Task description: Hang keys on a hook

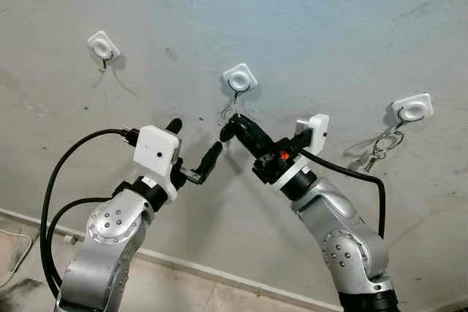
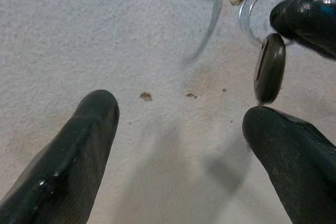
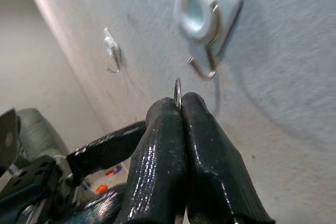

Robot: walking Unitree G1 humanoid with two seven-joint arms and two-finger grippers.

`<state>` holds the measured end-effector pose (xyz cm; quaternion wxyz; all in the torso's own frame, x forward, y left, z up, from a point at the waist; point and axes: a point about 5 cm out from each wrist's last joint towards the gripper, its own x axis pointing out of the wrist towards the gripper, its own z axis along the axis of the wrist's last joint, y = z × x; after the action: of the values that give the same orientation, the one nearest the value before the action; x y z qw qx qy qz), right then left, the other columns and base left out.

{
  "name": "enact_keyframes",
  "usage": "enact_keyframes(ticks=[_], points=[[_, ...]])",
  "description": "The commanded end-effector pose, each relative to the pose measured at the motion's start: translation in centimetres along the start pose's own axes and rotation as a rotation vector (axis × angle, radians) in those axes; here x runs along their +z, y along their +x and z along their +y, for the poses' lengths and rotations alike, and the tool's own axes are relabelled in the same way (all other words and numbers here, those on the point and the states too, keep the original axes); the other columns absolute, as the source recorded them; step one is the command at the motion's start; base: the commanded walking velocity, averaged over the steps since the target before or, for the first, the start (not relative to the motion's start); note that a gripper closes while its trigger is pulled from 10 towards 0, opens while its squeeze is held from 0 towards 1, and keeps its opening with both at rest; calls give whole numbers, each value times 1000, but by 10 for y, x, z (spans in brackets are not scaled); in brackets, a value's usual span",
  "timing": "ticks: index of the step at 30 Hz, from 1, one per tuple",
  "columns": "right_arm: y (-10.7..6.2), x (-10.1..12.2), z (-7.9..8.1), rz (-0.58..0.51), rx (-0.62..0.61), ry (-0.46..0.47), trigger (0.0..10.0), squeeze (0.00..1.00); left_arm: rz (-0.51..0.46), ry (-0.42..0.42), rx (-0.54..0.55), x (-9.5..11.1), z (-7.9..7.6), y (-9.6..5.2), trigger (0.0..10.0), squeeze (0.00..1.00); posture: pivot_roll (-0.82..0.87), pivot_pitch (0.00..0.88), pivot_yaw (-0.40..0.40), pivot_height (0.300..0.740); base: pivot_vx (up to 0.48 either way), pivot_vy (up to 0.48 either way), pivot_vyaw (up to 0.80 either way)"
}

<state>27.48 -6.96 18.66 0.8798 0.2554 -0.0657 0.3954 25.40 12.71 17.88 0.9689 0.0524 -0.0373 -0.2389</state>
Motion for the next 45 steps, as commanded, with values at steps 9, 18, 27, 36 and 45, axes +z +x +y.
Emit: enact_keyframes(ticks=[9, 18, 27, 36, 45], points=[[10, 16, 0, -63, 7, -6, 10000, 0, -43, 15, -36, 14, -4, 4, 10000, 0, 240, 11, -57, 740, 0, 0, 0], [19, 11, -6, -69, -46, 7, 10000, 0, -43, 16, -43, 14, -6, 4, 10000, 0, 241, 11, -54, 740, 0, 0, 0], [20, 1, -17, -66, -152, 53, 10000, 0, -36, 14, -46, 13, -6, 4, 10000, 0, 241, 11, -56, 740, 0, 0, 0], [15, -3, -21, -73, -177, 89, 10000, 0, -35, 14, -46, 13, -6, 4, 10000, 0, 241, 13, -57, 740, 0, 0, 0], [11, 3, -14, -94, -101, 97, 10000, 0, -31, 11, -52, 11, -8, 3, 10000, 0, 238, 12, -54, 740, 0, 0, 0]])
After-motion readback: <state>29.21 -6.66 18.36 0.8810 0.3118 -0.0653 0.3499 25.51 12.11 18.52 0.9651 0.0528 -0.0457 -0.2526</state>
